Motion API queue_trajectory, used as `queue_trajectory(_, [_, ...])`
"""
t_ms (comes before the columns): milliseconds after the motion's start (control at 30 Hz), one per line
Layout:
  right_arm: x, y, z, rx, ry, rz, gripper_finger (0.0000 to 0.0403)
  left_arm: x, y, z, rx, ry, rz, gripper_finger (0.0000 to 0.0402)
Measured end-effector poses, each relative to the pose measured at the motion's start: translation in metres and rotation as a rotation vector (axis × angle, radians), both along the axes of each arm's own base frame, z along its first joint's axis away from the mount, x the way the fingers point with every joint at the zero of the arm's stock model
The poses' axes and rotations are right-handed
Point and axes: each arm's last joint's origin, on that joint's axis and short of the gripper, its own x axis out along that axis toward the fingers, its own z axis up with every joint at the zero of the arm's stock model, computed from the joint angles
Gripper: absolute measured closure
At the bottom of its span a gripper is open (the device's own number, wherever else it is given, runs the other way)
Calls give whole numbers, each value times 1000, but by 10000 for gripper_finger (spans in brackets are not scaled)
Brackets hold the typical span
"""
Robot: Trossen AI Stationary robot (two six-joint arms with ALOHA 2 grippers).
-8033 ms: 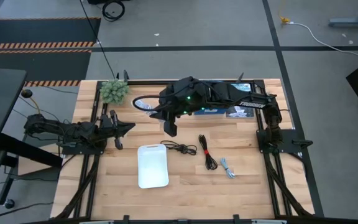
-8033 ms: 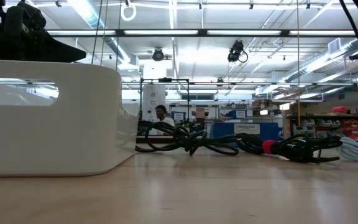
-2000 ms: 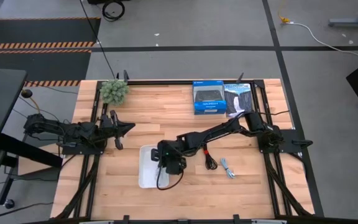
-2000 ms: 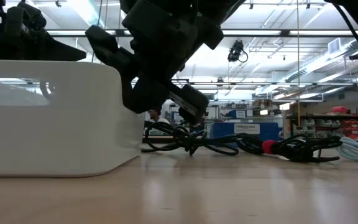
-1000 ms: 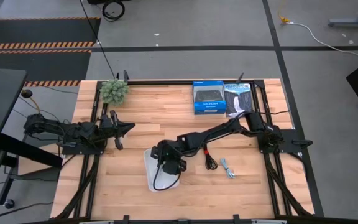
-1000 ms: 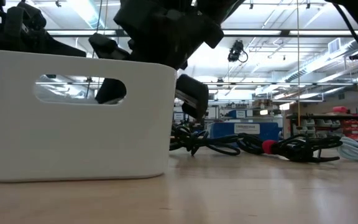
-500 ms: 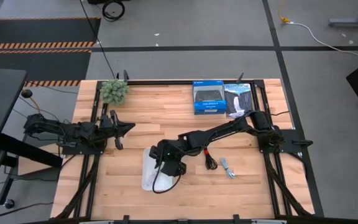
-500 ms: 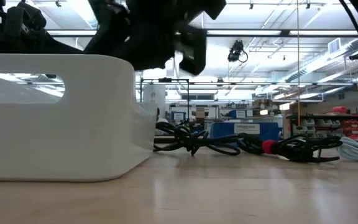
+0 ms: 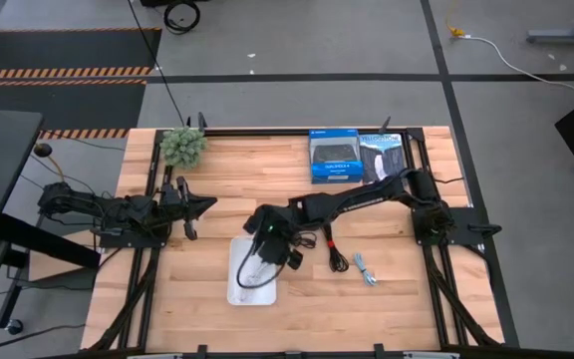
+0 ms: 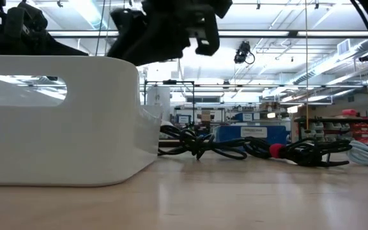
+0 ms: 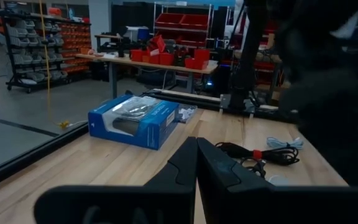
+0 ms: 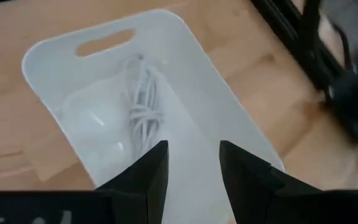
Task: Pick and place USB-C Cables
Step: Put the right black USB cable into the white bin
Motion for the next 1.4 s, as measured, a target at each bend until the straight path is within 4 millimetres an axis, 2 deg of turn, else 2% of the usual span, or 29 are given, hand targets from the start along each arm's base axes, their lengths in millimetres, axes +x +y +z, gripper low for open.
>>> queue_trajectory(267, [-20, -12, 37, 106, 88, -352, 254, 0, 0, 0, 0, -2, 1, 390])
queue_trajectory(500, [-33, -36, 66, 388, 166, -696, 249, 0, 0, 0, -1, -2, 1, 390])
queue_trajectory(767, [-55, -60, 62, 393, 376, -911, 229, 0, 0, 0, -1, -2, 1, 390])
queue_trajectory(1000, [-69, -72, 35, 369, 567, -1063, 226, 0, 0, 0, -1, -2, 1, 390])
queue_trajectory(1200, [-88, -73, 10, 322, 769, -1182, 225, 0, 0, 0, 0, -3, 0, 390])
queue_trajectory(1400, [-106, -67, -8, 318, 970, -1253, 224, 0, 0, 0, -1, -2, 1, 390])
